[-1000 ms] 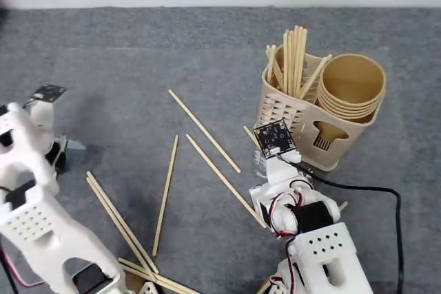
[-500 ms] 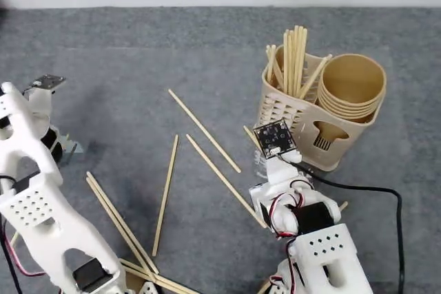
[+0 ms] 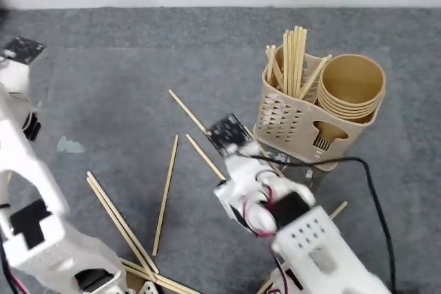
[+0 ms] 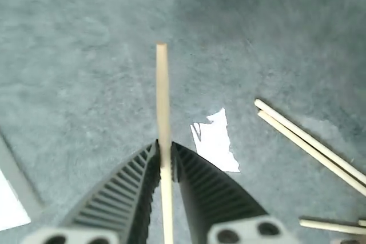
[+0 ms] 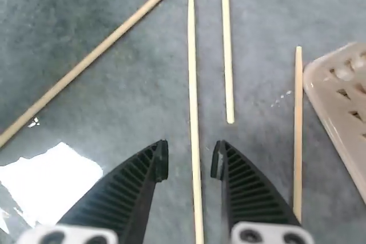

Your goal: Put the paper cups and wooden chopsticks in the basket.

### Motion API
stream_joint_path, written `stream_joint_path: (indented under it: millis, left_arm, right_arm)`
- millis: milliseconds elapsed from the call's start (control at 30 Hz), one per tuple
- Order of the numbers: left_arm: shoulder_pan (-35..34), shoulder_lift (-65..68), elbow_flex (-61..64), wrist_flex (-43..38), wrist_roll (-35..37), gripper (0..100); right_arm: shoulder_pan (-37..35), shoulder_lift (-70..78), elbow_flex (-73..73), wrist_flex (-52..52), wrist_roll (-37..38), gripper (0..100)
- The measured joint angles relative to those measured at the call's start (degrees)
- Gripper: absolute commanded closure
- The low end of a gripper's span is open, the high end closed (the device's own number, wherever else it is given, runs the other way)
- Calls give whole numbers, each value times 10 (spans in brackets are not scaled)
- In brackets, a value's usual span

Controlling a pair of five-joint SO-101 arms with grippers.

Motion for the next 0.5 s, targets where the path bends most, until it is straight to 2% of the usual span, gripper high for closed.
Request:
stream_joint_path:
  millis: [233,500]
  left_arm:
    - [0,-46,2,1,46,989]
    - [0,-47,2,-1,53,989]
  right_arm:
    - [-6,263,-88,-133,23,855]
    - [-6,520,-222,-160,33,855]
